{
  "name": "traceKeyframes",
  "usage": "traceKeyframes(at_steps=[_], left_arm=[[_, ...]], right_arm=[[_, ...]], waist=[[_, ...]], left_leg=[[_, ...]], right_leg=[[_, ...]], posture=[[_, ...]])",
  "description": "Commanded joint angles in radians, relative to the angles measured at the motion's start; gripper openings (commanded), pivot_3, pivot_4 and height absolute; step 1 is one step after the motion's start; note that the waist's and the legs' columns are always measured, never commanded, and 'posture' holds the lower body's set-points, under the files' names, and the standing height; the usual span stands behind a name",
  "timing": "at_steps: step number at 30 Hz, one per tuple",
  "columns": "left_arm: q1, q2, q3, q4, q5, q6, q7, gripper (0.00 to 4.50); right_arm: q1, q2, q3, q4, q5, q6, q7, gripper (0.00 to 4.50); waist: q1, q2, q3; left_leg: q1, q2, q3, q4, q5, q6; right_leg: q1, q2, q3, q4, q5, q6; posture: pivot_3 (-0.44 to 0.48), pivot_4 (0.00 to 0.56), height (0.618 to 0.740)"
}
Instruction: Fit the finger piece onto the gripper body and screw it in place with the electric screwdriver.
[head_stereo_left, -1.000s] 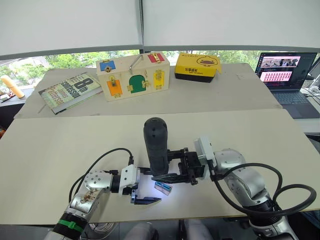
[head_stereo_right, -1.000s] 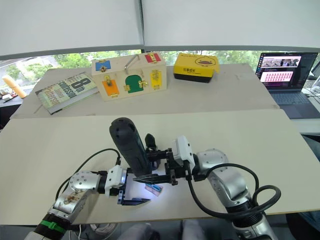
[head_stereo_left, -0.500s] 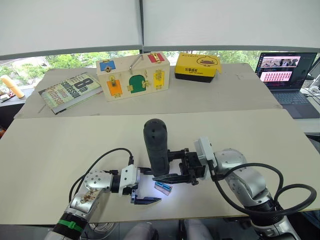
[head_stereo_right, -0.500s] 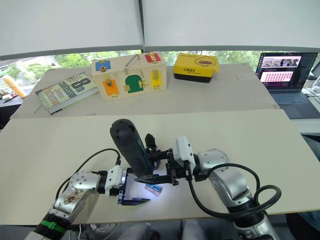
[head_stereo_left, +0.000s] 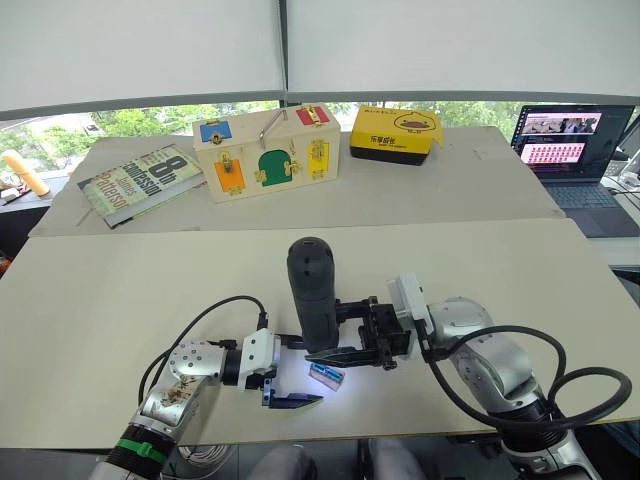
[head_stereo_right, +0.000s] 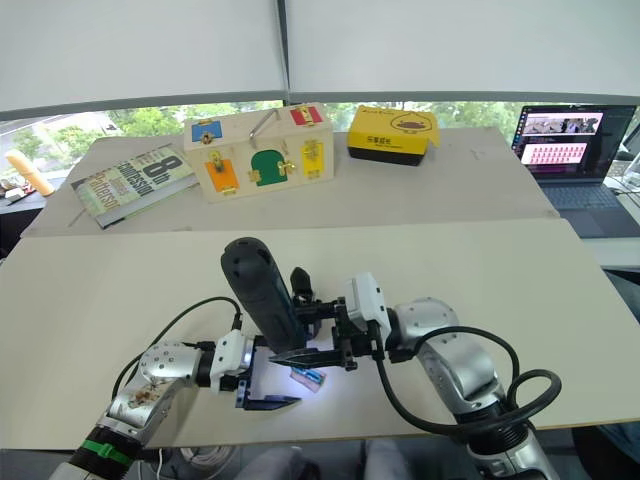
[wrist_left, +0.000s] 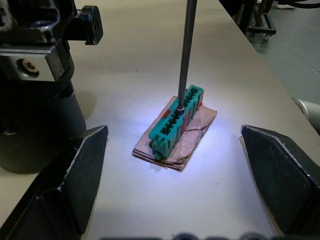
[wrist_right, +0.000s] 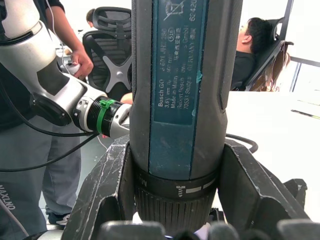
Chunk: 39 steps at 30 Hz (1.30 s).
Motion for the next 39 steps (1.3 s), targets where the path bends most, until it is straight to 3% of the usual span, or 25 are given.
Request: traceKeyframes(at_steps=[1, 39], left_arm=[[0.018, -0.013, -0.057, 0.068, 0.048, 0.035, 0.012, 4.49], [0.01, -0.016, -0.048, 0.077, 0.049, 0.025, 0.021, 4.49]], right_arm=[[-0.014, 0.012, -0.014, -0.021, 0.017, -0.015, 0.001, 1.9], [0.008, 0.004, -0.017, 0.006, -0.011, -0.069, 0.021, 1.9]], waist=[[0.0, 0.0, 0.0], [0.001, 0.002, -0.001]], left_leg=[[0.0, 0.0, 0.0, 0.0, 0.0, 0.0], [0.0, 0.0, 0.0, 0.0, 0.0, -0.001]], right_leg=[[0.0, 0.0, 0.0, 0.0, 0.0, 0.0], [0.001, 0.0, 0.0, -0.001, 0.001, 0.001]], posture=[[0.0, 0.15, 0.74], [0.0, 0.15, 0.74]])
